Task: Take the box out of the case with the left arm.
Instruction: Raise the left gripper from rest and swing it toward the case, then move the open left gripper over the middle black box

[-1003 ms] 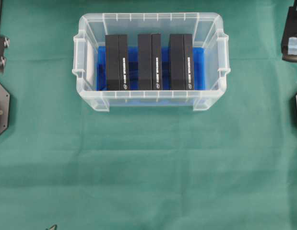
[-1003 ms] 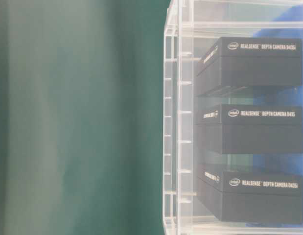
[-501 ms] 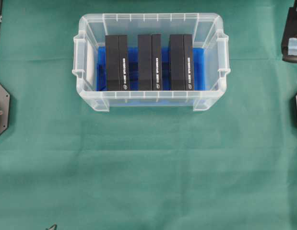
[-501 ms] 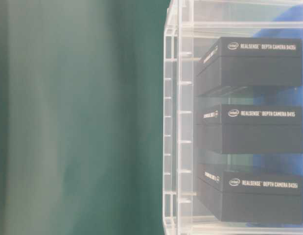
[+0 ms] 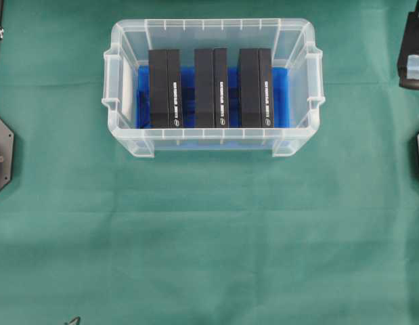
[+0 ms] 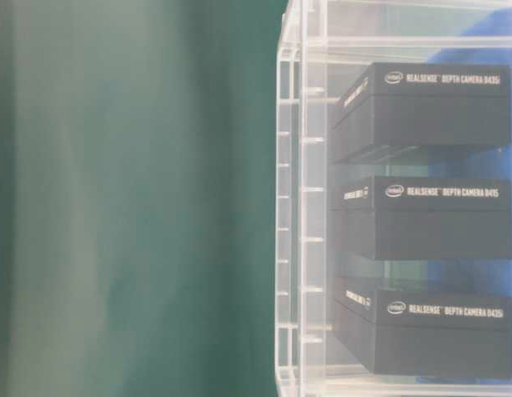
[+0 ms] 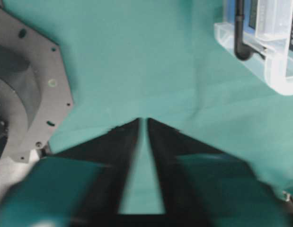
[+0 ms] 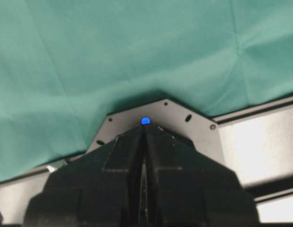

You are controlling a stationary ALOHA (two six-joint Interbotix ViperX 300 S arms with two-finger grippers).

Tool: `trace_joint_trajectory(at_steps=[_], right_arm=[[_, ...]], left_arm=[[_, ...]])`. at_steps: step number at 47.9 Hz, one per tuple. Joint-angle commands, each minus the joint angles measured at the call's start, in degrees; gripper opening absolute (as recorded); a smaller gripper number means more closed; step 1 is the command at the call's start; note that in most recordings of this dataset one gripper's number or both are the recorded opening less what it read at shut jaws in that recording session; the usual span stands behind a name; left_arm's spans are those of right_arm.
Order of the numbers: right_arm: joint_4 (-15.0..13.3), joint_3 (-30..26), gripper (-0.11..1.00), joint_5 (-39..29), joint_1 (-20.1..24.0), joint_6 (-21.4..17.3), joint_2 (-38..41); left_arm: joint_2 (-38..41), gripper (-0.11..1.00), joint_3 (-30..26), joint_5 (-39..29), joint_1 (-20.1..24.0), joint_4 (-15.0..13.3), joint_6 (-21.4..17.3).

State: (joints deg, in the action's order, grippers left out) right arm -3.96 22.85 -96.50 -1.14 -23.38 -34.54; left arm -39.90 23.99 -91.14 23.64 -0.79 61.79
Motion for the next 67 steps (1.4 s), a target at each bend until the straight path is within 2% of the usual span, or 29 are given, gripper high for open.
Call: trace_joint_trajectory(at_steps=[1, 8, 13, 43, 55, 67], right_arm=[[0.0, -1.41, 0.01, 0.09, 0.0, 0.0, -0.26], [0.0, -1.49, 0.01, 0.09, 0.0, 0.09, -0.26], [0.0, -1.32, 0.01, 0.09, 0.0, 0.35, -0.26], [0.0, -1.32, 0.01, 0.0, 0.0, 0.35, -0.26], [0.0, -1.41, 0.01, -0.09, 0.0, 0.44, -0.26], [0.09, -1.32, 0.01, 0.0, 0.0, 0.44, -0.26]], left_arm=[[-0.09, 0.36, -1.49, 0.26, -0.18, -0.09, 0.35], [0.26, 0.79, -1.58, 0.26, -0.79, -0.09, 0.44], [0.7, 0.97, -1.67, 0.44, -1.76, -0.09, 0.26], [2.46, 0.98, -2.55, 1.14, -2.11, 0.18, 0.62], [7.91, 0.98, -5.89, 3.6, -2.9, 0.18, 0.62], [16.17, 0.98, -12.57, 3.87, -5.1, 0.18, 0.88]])
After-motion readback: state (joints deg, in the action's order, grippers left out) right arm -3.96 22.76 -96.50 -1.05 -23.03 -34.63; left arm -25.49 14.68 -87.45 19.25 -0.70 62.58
